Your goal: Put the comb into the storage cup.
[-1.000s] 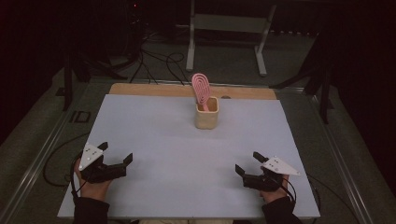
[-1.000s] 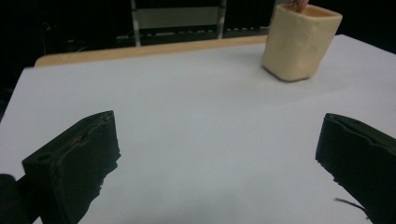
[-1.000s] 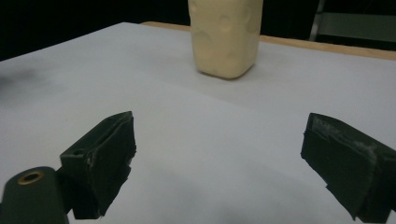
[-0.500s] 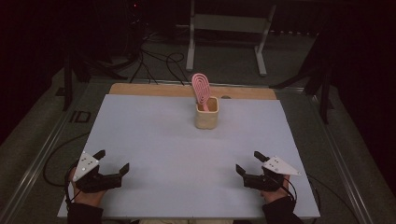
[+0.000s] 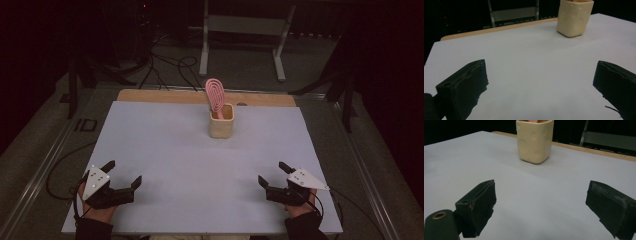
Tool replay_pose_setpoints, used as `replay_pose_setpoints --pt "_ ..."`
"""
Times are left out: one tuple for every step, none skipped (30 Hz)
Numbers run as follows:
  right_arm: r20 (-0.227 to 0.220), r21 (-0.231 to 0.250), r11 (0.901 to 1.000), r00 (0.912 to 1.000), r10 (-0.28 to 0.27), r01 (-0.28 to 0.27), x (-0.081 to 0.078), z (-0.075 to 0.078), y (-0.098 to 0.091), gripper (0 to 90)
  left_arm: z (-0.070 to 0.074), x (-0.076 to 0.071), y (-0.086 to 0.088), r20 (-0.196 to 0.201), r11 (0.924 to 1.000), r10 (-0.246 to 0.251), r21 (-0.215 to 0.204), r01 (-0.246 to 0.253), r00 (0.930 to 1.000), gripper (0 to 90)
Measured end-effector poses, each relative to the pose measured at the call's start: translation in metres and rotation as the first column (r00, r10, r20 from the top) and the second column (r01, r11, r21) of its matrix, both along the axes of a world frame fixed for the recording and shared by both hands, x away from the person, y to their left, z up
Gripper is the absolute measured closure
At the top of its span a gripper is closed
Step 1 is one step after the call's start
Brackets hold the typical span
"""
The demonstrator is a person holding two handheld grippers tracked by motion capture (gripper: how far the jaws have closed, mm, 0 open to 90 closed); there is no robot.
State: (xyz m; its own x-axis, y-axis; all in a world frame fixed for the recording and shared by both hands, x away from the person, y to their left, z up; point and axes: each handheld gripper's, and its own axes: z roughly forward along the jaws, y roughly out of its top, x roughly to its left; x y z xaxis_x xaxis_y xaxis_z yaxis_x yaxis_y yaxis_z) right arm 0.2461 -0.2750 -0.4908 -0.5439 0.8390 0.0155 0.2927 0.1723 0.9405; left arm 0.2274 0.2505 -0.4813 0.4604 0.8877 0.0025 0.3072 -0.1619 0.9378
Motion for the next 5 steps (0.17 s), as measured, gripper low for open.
replay_pose_setpoints --pt "0.000 -0.003 1.0000 1.0000 0.002 -0.002 -0.0002 0.0000 0.0006 9.2 0.0002 0.0006 0.0000 0.002 1.0000 0.002 -0.002 -0.002 1.0000 0.0" --pt "0.003 -0.008 1.0000 1.0000 0.003 -0.003 -0.0002 -0.0002 0.0015 9.2 0.0002 0.0011 0.0001 0.005 1.0000 0.006 0.000 -0.006 1.0000 0.0" --pt "0.001 -0.009 0.9999 1.0000 0.005 -0.005 -0.0004 -0.0005 0.0027 9.2 0.0002 0.0017 0.0002 0.007 0.9999 0.011 -0.002 -0.011 0.9999 0.0" --pt "0.003 -0.013 0.9999 1.0000 0.008 -0.007 -0.0003 -0.0009 0.0038 9.2 0.0001 0.0018 0.0005 0.009 0.9999 0.013 -0.004 -0.013 0.9999 0.0" --pt "0.005 -0.023 0.9997 0.9999 0.009 -0.009 -0.0003 -0.0011 0.0045 9.2 0.0001 0.0018 0.0005 0.009 0.9999 0.013 -0.004 -0.013 0.9999 0.0"
